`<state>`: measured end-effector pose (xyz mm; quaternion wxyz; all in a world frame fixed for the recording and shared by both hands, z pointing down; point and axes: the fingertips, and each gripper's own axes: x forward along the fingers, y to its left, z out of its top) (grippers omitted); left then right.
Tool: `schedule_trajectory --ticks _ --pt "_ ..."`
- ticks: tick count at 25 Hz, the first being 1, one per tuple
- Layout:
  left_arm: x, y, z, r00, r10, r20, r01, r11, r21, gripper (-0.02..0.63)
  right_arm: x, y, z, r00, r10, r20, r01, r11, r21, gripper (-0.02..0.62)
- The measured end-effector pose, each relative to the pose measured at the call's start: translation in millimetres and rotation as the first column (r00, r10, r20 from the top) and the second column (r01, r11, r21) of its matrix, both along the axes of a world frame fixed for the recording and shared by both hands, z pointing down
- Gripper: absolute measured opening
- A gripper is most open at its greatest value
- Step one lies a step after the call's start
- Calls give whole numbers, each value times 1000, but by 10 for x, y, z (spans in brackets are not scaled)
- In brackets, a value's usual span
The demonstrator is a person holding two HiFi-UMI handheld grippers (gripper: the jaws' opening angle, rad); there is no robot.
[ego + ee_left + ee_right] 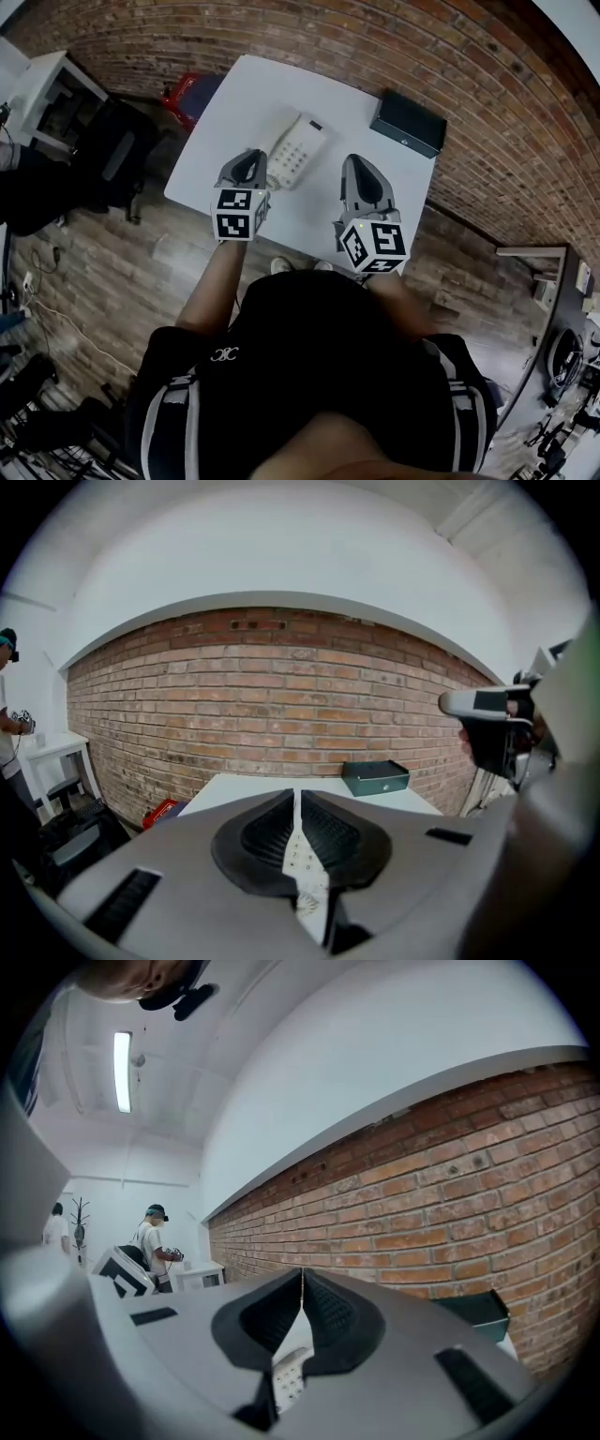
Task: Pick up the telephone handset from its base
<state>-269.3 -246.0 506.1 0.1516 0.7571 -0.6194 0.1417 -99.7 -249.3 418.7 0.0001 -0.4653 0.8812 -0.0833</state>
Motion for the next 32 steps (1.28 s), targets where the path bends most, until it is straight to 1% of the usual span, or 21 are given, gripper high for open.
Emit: schedule_trajectory --ticks 4,5,7,8,12,15,19,21,26,32 --pt "-13 -177 247 999 17 34 -14 998 -68 6 134 -63 16 1000 24 5 -24 1000 -9 -1" --pt "-9 -223 327 999 27 43 -23 996 -90 28 160 -69 30 1000 29 1 -29 1000 -10 0" --pt "0 -318 496 997 52 62 -43 989 -145 119 215 -65 37 999 41 -6 -41 999 -2 -2" --pt "2 -371 574 995 64 77 -51 984 -170 140 252 -60 32 999 47 -9 -47 999 5 0" --pt "19 -607 819 984 110 143 -75 971 -228 172 455 -43 87 996 82 -18 -82 997 -14 -2" --pt "11 -773 985 977 140 160 -92 958 -273 218 590 -49 149 993 112 -26 -112 993 -31 -2" --pt "-28 -932 1234 969 174 176 -108 937 -333 235 738 -72 187 988 149 -34 -150 988 -43 -2" --pt "-58 -1020 1356 964 193 184 -119 929 -351 247 803 -90 207 986 164 -41 -166 985 -49 -2" --pt "-63 -1144 1449 961 212 180 -127 911 -392 256 950 -119 223 978 203 -45 -205 977 -55 -2" --pt "-60 -1297 1592 937 253 240 -130 892 -434 258 1089 -163 211 970 240 -45 -242 969 -53 -2"
